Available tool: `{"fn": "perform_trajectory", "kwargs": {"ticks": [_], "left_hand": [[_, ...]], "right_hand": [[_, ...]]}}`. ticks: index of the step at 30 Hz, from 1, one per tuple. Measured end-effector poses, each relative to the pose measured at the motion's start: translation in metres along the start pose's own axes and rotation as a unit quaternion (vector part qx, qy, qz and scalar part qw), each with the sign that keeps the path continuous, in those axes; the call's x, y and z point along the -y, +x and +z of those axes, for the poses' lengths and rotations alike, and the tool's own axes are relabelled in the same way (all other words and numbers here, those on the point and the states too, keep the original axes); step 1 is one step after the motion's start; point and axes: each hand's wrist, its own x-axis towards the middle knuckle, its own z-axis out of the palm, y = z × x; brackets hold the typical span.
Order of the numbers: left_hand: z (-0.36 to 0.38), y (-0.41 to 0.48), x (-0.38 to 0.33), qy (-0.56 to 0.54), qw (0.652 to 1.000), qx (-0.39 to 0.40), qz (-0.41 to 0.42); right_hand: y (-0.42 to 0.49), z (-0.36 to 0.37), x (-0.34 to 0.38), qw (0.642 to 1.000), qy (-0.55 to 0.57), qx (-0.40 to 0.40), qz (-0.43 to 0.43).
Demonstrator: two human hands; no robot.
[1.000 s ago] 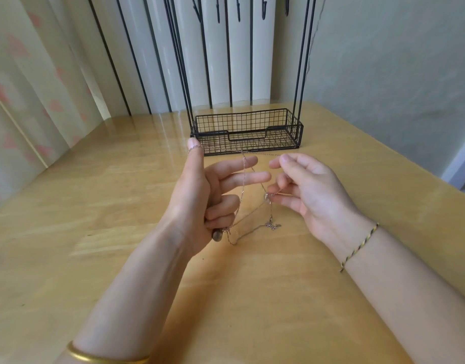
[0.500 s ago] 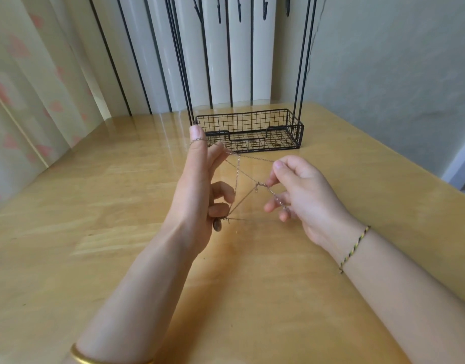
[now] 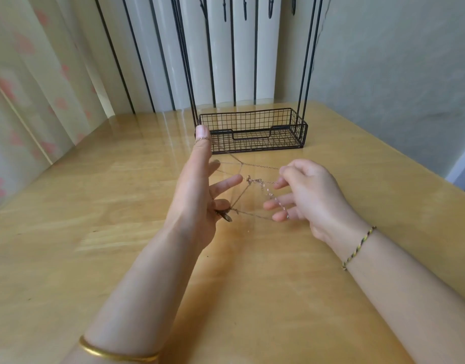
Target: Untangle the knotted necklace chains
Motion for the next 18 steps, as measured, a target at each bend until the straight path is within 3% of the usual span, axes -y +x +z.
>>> {"fn": "perform_trajectory", "kwargs": {"ticks": [6,12,18], "left_hand": [[-0.004,0.005,0.001,-0.010,1.000,-0.018,0.002],[-0.009,0.014,0.008,-0.010,0.999,-0.032,-0.017],[-0.013,0.017,0.008,-0.044,0.998,-0.045,-0.014]], "right_hand": [[0.005,-0.003,0.002,0.996,0.058,-0.073,-0.016],[0.006,-0.007,0.007,0.956,0.292,-0.030,0.000],[0.005,-0.007,0.003,0.993,0.116,-0.017,-0.035]]}}
